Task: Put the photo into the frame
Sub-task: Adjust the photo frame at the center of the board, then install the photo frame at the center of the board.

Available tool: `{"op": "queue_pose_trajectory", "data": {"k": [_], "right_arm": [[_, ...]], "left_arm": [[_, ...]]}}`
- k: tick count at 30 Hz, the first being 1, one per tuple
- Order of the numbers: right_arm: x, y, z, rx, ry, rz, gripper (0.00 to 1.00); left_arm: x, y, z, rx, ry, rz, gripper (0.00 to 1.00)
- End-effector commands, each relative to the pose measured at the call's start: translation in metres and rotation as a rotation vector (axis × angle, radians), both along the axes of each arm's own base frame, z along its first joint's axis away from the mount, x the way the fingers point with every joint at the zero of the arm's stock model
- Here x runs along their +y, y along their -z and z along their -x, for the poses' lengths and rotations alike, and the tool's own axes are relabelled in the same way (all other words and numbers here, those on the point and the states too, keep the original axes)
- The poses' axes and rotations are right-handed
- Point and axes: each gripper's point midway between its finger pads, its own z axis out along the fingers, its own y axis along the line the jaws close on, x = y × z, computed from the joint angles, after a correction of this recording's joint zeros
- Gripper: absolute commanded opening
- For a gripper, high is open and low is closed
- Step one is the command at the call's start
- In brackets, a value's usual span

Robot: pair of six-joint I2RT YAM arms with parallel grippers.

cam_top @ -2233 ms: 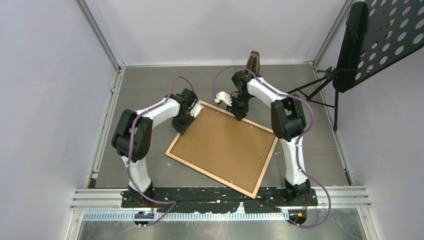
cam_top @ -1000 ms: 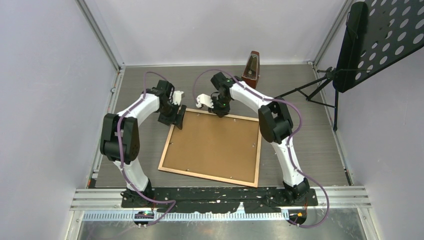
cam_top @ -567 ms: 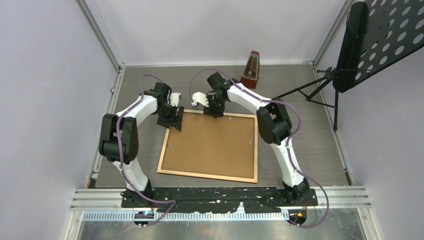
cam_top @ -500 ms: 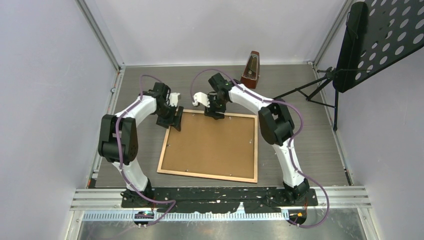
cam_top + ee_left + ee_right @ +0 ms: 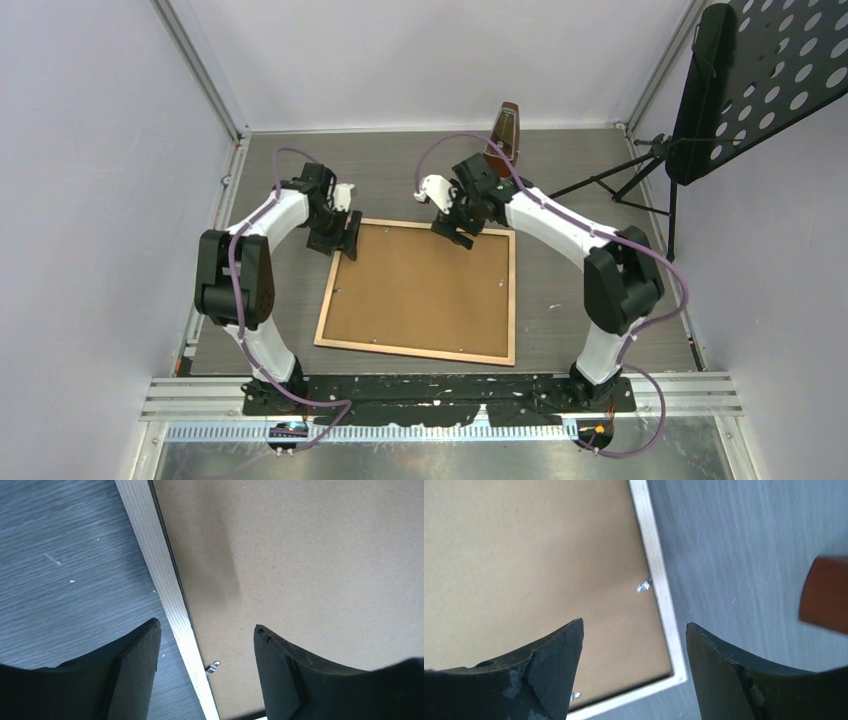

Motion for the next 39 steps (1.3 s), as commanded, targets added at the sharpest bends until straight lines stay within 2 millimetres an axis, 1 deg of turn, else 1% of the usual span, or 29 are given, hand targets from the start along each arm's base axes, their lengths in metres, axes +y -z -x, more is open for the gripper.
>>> {"op": "queue_pose_trajectory", "data": {"k": [1,2,3,4,5,6,7,10,11,14,17,21,24,27,31,34,35,36,37,38,39], "right_arm": [[-0.028,-0.015,0.018,-0.015,0.121,-0.056,0.81],[-0.033,-0.015,0.021,-0.011,0.142,-0.065,0.8],[-0.041,-0.013,0.03,-0.003,0.152,-0.068,0.8],[-0.046,-0.013,0.032,0.006,0.174,-0.082,0.79],[-0.053,-0.011,0.04,0.017,0.187,-0.089,0.79],[-0.059,-0.01,0.041,0.032,0.214,-0.11,0.78],[-0.065,-0.009,0.047,0.043,0.228,-0.122,0.77],[-0.08,-0.003,0.056,0.093,0.292,-0.167,0.75],[-0.083,-0.005,0.058,0.096,0.304,-0.181,0.74],[-0.088,-0.003,0.066,0.113,0.322,-0.2,0.73],[-0.086,-0.008,0.072,0.125,0.322,-0.224,0.73],[-0.083,-0.015,0.075,0.127,0.319,-0.252,0.72],[-0.083,-0.018,0.077,0.122,0.316,-0.259,0.71],[-0.086,-0.016,0.077,0.117,0.328,-0.25,0.71],[-0.094,-0.008,0.077,0.125,0.383,-0.238,0.7],[-0.102,0.0,0.071,0.148,0.454,-0.246,0.7],[-0.107,0.002,0.068,0.157,0.483,-0.251,0.7],[-0.108,0.008,0.068,0.19,0.504,-0.26,0.71],[-0.114,0.014,0.065,0.214,0.534,-0.264,0.71],[-0.114,0.018,0.066,0.245,0.544,-0.28,0.71],[-0.119,0.024,0.065,0.271,0.567,-0.28,0.72]], "left_arm": [[0.007,0.009,0.0,0.05,-0.017,0.013,0.66],[0.007,0.01,0.002,0.061,-0.023,0.026,0.65],[0.008,0.01,0.003,0.064,-0.032,0.034,0.63],[0.01,0.01,0.003,0.064,-0.04,0.041,0.61],[0.011,0.011,0.005,0.066,-0.043,0.047,0.59],[0.012,0.011,0.006,0.07,-0.048,0.049,0.58],[0.013,0.012,0.008,0.076,-0.049,0.051,0.57],[0.014,0.013,0.012,0.09,-0.043,0.051,0.55],[0.015,0.013,0.014,0.096,-0.04,0.048,0.55],[0.017,0.015,0.02,0.105,-0.038,0.037,0.53],[0.02,0.017,0.026,0.109,-0.043,0.023,0.52],[0.021,0.02,0.038,0.125,-0.046,0.019,0.46],[0.021,0.021,0.043,0.132,-0.043,0.019,0.38],[0.021,0.022,0.046,0.136,-0.041,0.022,0.31],[0.018,0.021,0.047,0.134,-0.038,0.041,0.29],[0.015,0.02,0.048,0.13,-0.035,0.055,0.27],[0.014,0.02,0.048,0.127,-0.033,0.059,0.26],[0.014,0.02,0.048,0.128,-0.034,0.063,0.26],[0.013,0.019,0.048,0.127,-0.034,0.068,0.24],[0.012,0.019,0.048,0.126,-0.032,0.072,0.23],[0.012,0.019,0.048,0.125,-0.032,0.075,0.21]]}}
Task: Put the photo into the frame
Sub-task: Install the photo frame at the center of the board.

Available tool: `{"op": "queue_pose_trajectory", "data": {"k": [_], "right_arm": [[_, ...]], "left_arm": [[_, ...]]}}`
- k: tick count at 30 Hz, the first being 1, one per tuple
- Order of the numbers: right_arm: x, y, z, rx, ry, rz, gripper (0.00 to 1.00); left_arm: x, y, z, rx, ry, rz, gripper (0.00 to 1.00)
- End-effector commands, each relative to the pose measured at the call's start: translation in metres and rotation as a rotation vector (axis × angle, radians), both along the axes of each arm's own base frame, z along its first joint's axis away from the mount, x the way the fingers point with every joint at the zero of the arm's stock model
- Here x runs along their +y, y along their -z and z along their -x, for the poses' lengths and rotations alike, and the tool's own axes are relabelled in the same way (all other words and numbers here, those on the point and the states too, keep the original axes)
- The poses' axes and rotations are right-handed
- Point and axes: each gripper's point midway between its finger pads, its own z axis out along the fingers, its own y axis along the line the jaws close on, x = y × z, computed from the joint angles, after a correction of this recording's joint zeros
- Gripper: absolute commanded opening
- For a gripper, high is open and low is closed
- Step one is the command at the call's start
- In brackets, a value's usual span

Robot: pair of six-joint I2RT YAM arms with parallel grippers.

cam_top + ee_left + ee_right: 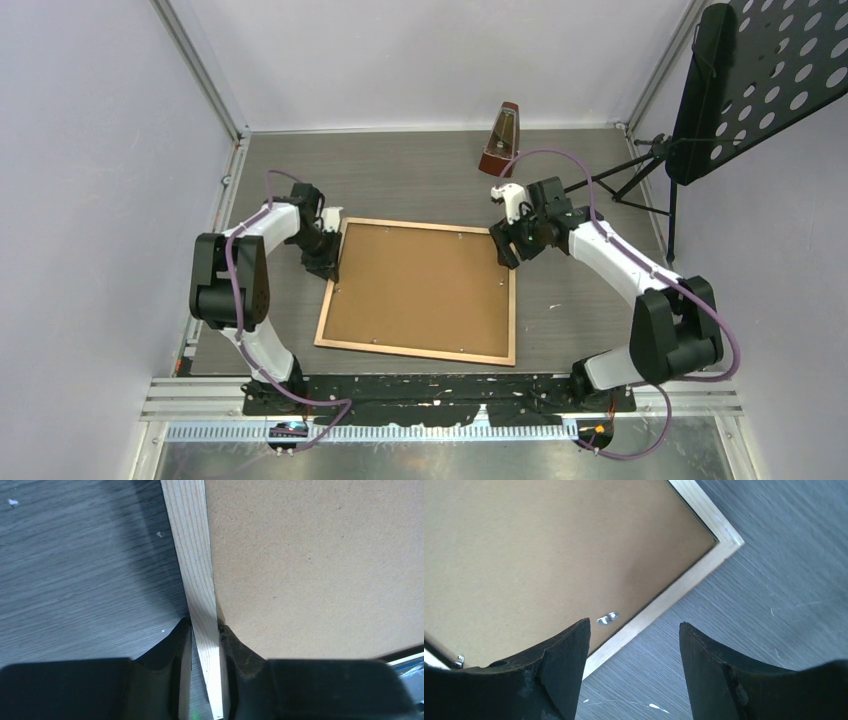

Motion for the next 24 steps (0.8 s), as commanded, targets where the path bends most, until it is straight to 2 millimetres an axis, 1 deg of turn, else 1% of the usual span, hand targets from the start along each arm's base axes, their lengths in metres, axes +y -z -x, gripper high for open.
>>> {"op": "queue_pose_trajectory", "data": {"k": [1,4,7,13,17,24], "right_arm": [[-0.011,0.015,-0.011,0.082,0.107,-0.068,0.73],[-0.015,0.031,-0.007,0.137,0.121,-0.062,0.73],[-0.015,0.038,-0.005,0.164,0.121,-0.066,0.74],[-0.012,0.055,0.001,0.232,0.115,-0.068,0.74],[-0.012,0.064,0.004,0.263,0.117,-0.063,0.74],[-0.012,0.072,0.009,0.294,0.114,-0.063,0.74]], "left_arm": [[-0.01,-0.014,-0.001,-0.044,0.01,0.061,0.19],[-0.012,-0.014,-0.002,-0.046,0.012,0.072,0.14],[-0.013,-0.014,-0.002,-0.048,0.012,0.078,0.08],[-0.014,-0.014,-0.003,-0.053,0.014,0.088,0.03],[-0.015,-0.015,-0.003,-0.057,0.015,0.092,0.01],[-0.015,-0.015,-0.005,-0.064,0.015,0.091,0.01]]}}
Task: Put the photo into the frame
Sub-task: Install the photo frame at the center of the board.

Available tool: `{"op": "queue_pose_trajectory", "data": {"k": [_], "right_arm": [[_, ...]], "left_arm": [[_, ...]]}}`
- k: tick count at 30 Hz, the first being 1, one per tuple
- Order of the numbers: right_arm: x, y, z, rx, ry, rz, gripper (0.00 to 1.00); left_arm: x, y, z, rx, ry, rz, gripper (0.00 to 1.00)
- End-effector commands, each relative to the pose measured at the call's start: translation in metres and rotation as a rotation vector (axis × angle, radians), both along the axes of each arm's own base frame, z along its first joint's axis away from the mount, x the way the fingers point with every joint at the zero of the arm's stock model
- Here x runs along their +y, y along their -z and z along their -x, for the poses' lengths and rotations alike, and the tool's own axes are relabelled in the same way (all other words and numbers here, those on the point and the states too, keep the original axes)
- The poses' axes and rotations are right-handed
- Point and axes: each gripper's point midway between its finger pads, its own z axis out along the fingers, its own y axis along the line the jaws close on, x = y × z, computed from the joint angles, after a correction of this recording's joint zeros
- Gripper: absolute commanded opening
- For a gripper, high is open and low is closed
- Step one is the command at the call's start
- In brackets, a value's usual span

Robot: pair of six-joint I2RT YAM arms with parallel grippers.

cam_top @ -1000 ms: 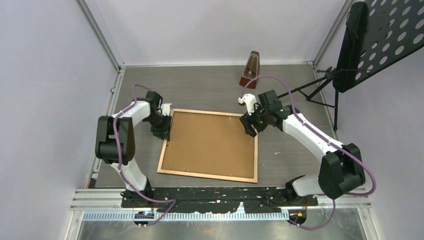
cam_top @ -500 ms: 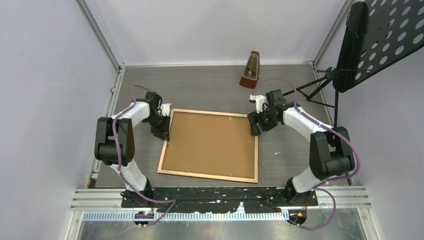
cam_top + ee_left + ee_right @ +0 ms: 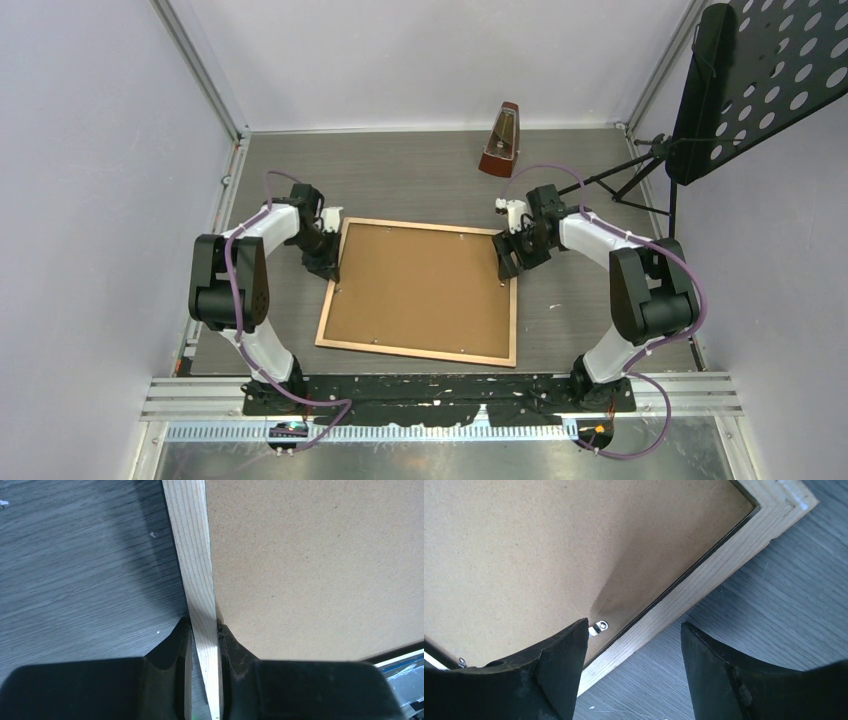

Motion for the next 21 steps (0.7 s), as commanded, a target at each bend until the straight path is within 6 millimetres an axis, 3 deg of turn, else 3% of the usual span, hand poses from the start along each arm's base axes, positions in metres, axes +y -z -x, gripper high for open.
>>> {"op": "queue_pose_trajectory", "data": {"k": [1,21], "right_arm": [[0.006,0.002,0.003,0.01,-0.001,-0.03,0.74],[0.008,0.012,0.01,0.024,-0.025,0.055,0.66]], "left_arm": [[-0.011,-0.014,-0.006,-0.057,0.017,0.067,0.01],[-0.011,-0.014,-0.006,-0.061,0.021,0.066,0.01]]}}
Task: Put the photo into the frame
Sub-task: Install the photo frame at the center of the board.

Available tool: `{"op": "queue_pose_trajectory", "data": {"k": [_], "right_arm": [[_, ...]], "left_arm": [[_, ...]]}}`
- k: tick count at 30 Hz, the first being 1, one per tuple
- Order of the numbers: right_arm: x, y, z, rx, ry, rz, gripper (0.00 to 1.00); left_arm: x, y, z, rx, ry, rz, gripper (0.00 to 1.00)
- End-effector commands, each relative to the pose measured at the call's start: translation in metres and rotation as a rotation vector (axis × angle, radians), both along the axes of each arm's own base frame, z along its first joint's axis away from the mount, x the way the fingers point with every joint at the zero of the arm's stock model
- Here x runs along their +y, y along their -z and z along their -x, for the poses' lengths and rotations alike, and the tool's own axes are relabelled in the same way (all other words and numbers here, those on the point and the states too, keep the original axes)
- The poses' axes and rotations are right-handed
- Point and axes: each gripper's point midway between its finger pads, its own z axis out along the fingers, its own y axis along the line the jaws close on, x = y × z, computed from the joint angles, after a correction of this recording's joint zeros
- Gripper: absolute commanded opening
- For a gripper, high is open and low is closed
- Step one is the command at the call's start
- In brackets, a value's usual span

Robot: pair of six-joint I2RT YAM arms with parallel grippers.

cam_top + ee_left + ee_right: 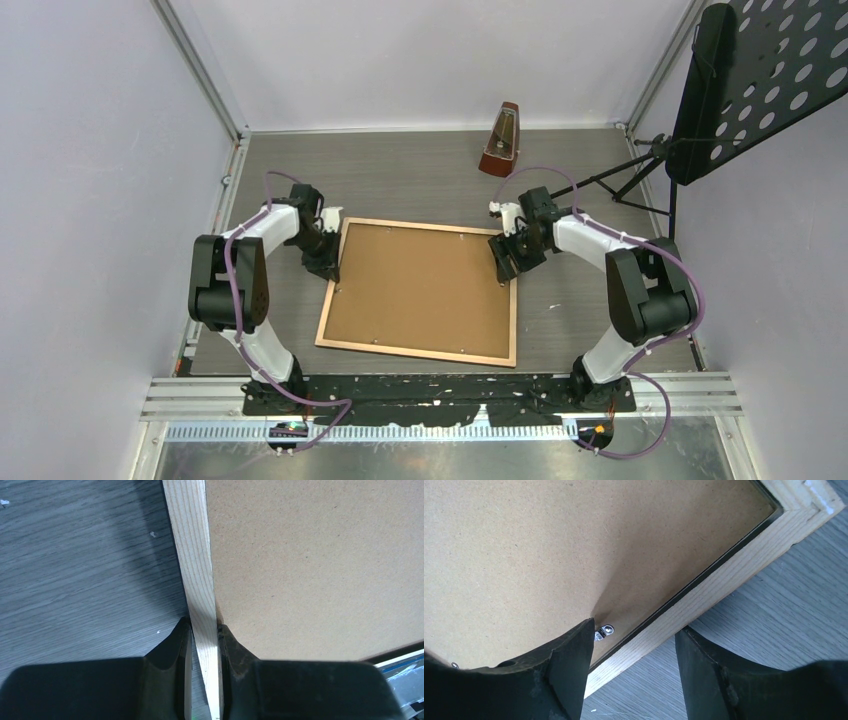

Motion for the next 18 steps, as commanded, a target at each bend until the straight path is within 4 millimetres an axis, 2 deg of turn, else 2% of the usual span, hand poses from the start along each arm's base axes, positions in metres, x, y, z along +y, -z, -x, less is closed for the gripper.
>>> {"op": "queue_pose_trajectory", "data": {"k": [1,18], "right_arm": [[0.0005,0.0066,0.0037,0.018,-0.007,0.018,0.65],[0.0015,0.0051,0.0132,0.012,-0.084,0.083,0.63]], "left_arm": [[-0.0109,-0.0142,-0.0066,-0.057,0.021,0.065,0.01],[-0.0109,-0.0141,-0.0064,-0.054,0.025,0.064,0.01]]}}
